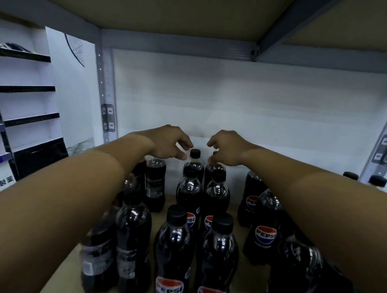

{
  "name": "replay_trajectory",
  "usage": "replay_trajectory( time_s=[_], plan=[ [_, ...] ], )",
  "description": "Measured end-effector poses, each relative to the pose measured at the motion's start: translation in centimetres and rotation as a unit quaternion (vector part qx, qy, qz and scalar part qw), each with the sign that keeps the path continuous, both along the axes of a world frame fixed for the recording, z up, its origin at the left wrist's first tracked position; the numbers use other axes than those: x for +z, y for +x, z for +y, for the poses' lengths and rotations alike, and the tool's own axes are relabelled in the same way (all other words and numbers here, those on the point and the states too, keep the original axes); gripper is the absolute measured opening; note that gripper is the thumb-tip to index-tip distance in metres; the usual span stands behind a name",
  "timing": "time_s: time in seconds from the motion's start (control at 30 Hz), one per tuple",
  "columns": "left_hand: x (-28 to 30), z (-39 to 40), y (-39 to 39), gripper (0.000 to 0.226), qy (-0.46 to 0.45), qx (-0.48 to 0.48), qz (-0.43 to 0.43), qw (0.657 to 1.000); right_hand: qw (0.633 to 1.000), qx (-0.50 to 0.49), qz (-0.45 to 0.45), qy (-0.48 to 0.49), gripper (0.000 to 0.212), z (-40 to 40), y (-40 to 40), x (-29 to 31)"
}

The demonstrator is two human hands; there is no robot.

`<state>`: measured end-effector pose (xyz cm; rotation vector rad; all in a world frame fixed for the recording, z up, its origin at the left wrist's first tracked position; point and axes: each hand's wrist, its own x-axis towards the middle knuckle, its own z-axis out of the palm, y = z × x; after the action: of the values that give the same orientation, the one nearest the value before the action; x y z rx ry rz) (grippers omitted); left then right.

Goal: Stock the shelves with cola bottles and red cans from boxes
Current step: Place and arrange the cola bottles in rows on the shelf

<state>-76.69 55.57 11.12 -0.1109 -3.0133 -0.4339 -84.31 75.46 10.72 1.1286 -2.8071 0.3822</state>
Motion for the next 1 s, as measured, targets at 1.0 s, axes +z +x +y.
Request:
replay_trajectory(
  time_s=[1.0],
  plan=[
    [-2.1, -4.5, 21.9, 0.021, -0.029, 0.118, 0.048, 0.991, 0.994, 0.092, -0.047, -0.030, 0.030, -5.4, 19.6, -1.6]
  ],
)
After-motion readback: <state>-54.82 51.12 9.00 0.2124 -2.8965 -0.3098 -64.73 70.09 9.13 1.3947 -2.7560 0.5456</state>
